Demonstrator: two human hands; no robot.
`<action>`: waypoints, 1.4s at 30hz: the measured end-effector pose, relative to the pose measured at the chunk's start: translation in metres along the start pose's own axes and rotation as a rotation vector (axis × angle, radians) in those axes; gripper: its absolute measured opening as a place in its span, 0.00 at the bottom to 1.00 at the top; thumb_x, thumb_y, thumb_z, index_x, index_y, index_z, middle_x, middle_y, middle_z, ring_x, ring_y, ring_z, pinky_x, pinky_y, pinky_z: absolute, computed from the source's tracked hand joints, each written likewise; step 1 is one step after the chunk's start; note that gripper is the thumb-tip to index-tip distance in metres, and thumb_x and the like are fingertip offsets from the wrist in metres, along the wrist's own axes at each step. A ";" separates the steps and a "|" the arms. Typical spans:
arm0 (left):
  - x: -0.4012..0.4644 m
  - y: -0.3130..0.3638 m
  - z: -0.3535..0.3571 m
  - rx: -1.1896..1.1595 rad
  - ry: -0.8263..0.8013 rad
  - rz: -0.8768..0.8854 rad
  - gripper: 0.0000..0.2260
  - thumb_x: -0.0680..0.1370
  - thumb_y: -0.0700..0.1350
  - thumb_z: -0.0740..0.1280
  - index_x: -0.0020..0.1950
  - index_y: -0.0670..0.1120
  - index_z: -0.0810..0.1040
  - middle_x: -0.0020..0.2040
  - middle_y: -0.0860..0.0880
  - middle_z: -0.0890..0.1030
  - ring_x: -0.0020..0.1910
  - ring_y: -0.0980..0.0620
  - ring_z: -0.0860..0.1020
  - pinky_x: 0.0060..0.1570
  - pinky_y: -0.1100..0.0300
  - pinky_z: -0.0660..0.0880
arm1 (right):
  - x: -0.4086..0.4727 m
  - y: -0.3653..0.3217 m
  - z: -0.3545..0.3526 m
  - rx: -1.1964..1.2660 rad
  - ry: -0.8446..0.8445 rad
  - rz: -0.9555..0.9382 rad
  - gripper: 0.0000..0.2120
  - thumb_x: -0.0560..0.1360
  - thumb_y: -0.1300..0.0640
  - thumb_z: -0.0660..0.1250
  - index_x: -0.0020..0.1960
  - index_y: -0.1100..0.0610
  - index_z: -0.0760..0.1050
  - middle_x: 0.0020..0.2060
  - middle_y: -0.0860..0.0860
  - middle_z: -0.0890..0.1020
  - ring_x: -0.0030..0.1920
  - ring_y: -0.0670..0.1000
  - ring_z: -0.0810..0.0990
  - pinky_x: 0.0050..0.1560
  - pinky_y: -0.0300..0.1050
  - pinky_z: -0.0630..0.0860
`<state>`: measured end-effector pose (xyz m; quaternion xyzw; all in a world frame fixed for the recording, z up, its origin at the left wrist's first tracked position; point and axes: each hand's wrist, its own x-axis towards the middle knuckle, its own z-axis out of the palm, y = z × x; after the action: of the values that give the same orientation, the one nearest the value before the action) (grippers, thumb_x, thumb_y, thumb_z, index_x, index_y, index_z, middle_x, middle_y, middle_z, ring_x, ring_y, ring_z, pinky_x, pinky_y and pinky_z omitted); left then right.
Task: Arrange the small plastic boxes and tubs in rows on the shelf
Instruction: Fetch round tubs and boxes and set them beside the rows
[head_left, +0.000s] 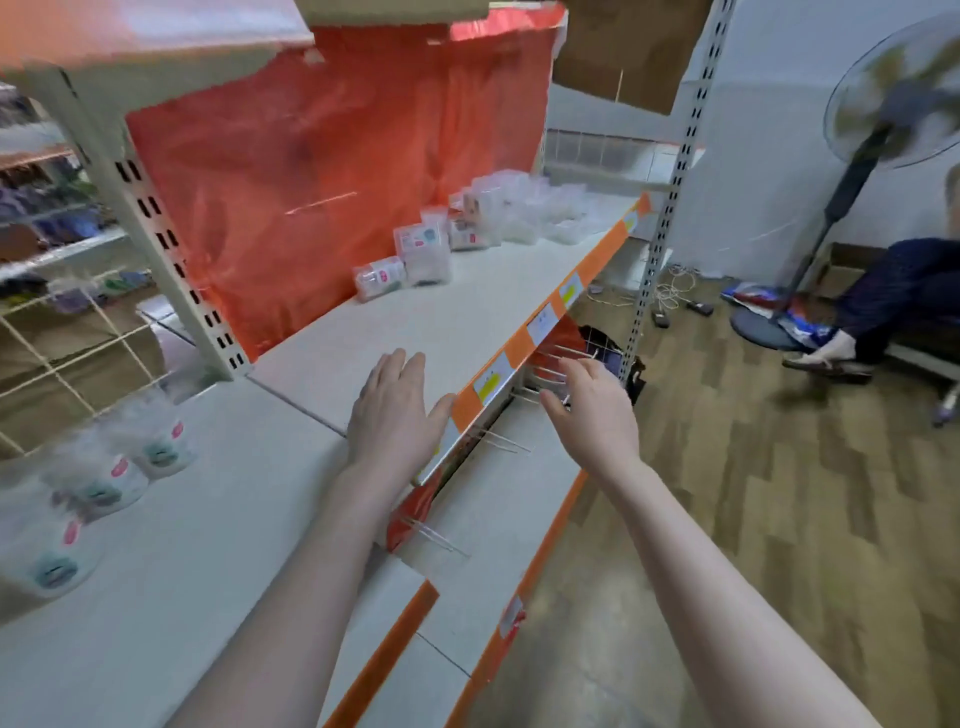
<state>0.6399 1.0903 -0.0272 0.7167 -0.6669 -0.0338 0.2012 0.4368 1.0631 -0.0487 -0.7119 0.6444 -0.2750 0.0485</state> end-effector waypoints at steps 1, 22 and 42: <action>0.012 0.001 0.003 -0.004 -0.002 -0.006 0.27 0.79 0.56 0.60 0.74 0.45 0.61 0.76 0.46 0.58 0.75 0.48 0.54 0.70 0.53 0.56 | 0.012 0.002 0.003 0.009 0.008 -0.001 0.19 0.77 0.52 0.62 0.66 0.59 0.70 0.60 0.55 0.75 0.60 0.55 0.72 0.57 0.47 0.67; 0.240 0.060 0.120 0.026 0.202 -0.572 0.28 0.79 0.54 0.62 0.75 0.43 0.60 0.76 0.45 0.59 0.75 0.48 0.55 0.71 0.56 0.53 | 0.356 0.089 0.117 0.153 -0.333 -0.490 0.21 0.76 0.54 0.63 0.67 0.61 0.70 0.62 0.59 0.74 0.61 0.60 0.72 0.59 0.50 0.65; 0.320 0.042 0.127 0.176 0.225 -0.631 0.28 0.78 0.54 0.63 0.74 0.46 0.60 0.76 0.48 0.58 0.76 0.50 0.53 0.70 0.53 0.60 | 0.411 0.079 0.162 0.289 -0.484 -0.608 0.22 0.76 0.55 0.63 0.68 0.60 0.69 0.63 0.57 0.73 0.63 0.57 0.70 0.60 0.48 0.66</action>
<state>0.5947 0.7480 -0.0588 0.9015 -0.3862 0.0425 0.1905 0.4475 0.6158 -0.0833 -0.8998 0.3295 -0.1890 0.2147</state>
